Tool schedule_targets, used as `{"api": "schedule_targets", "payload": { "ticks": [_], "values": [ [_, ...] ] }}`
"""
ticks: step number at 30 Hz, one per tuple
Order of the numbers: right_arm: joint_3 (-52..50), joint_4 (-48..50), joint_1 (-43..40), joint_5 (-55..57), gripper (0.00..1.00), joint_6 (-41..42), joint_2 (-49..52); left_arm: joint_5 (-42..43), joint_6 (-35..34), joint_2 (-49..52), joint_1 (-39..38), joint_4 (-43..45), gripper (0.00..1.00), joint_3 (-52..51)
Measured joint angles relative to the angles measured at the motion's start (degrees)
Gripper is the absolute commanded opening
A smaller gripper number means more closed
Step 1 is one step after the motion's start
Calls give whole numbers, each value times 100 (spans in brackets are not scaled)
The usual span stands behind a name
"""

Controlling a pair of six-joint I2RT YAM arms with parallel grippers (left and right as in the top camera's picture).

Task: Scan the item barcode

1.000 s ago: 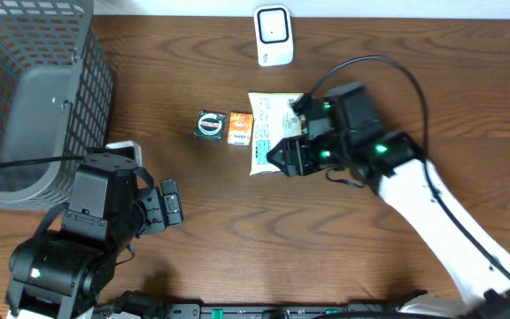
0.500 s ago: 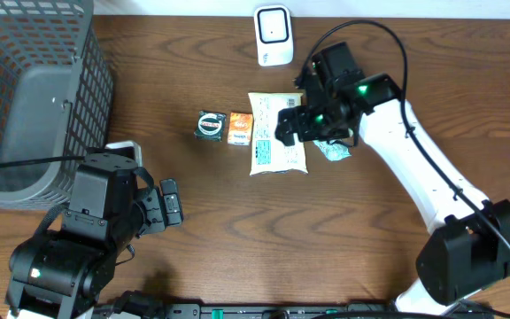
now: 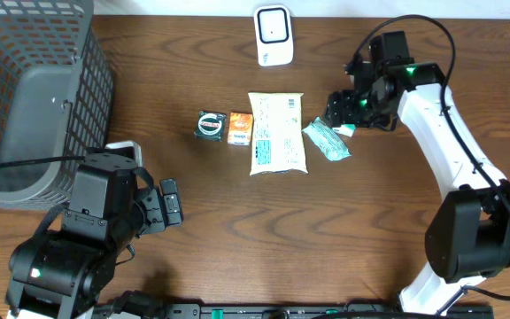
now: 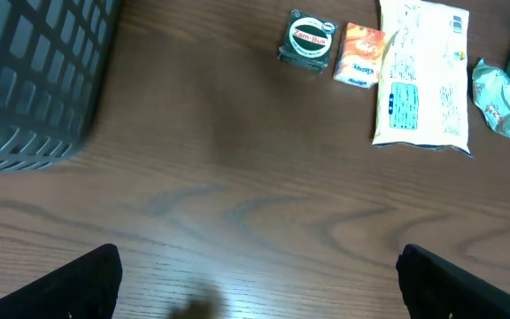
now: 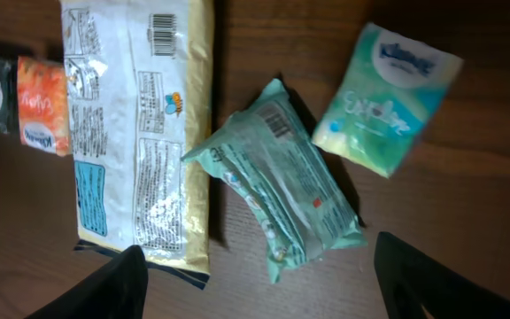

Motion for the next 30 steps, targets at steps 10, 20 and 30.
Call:
{"api": "schedule_targets", "payload": {
  "ticks": [10,20,30],
  "values": [
    [-20,155,26,-83,22,42,951,0,0,0,0,0,98,0],
    [-33,-997,289,-608,10,-660,1309,0,0,0,0,-2,98,0],
    [125,-1937,520,-527,24,-721,1307,0,0,0,0,-2,98,0]
  ]
}}
